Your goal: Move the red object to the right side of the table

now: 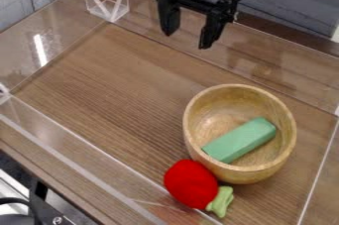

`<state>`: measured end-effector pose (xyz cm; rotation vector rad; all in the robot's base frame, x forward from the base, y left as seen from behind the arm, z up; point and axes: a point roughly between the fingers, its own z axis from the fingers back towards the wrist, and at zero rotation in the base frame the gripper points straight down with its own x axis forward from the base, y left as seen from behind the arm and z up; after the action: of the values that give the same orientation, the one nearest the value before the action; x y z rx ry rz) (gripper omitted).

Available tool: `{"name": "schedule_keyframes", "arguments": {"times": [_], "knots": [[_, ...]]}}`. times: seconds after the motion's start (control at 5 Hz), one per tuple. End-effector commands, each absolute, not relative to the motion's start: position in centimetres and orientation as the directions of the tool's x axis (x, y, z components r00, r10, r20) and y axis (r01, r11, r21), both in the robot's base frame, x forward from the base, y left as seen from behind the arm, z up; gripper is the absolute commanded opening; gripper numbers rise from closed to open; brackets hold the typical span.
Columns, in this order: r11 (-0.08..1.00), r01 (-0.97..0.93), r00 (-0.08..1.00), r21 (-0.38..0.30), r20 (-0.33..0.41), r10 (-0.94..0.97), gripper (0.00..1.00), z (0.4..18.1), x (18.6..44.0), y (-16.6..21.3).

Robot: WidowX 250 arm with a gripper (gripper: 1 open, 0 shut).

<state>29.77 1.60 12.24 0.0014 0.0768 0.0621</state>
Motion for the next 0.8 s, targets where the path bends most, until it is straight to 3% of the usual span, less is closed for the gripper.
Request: {"name": "schedule_keyframes", "arguments": {"times": [0.0,0.2,0.6], "knots": [[0.997,-0.082,0.997,0.004,0.000,0.082,1.00,13.8,29.0,0.7],[0.996,-0.091,0.996,0.001,0.014,0.091,1.00,13.8,28.7,-0.4],[0.995,-0.096,0.995,0.001,0.032,0.096,1.00,13.9,31.9,-0.9]]}}
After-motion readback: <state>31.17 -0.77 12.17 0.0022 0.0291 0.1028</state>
